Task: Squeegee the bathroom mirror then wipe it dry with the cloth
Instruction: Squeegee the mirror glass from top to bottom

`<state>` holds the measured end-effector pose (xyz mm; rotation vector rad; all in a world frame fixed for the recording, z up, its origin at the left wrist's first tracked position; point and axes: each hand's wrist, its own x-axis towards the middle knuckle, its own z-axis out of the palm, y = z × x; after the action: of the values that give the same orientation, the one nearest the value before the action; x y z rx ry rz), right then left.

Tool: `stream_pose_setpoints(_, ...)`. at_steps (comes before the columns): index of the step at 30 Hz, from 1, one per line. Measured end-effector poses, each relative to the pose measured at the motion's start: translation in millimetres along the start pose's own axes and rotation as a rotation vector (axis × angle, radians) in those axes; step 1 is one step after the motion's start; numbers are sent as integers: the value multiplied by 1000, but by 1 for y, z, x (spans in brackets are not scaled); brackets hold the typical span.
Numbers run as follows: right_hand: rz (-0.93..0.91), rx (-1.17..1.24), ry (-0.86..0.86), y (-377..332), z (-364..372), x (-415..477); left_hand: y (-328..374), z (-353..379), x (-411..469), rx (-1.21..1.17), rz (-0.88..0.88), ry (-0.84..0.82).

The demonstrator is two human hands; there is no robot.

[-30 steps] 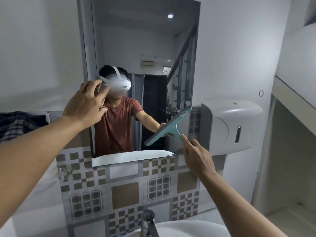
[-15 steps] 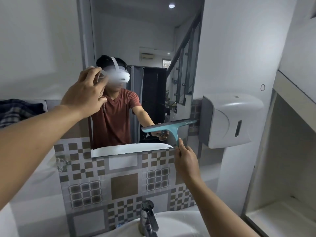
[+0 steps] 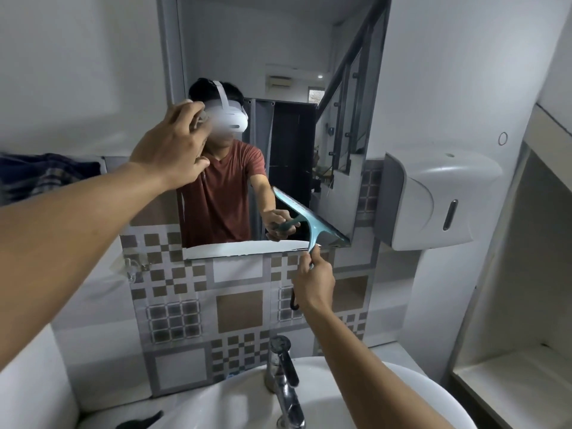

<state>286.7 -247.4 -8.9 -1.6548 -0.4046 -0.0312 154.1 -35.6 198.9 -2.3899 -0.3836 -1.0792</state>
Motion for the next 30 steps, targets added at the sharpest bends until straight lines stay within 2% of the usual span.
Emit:
stream_pose_setpoints(5,193,352,-9,-17,41,-24,1,-2,0,19,-9,-10)
stream_pose_setpoints(11,247,448,9,-25,77,-46,-6,1,1,56,13,-15)
stream_pose_setpoints(19,187,357,24,-7,110,-64,-13,8,0,36,25,11)
stream_pose_setpoints(30,50,288,-80,9,154,-109,-14,12,0,51,22,11)
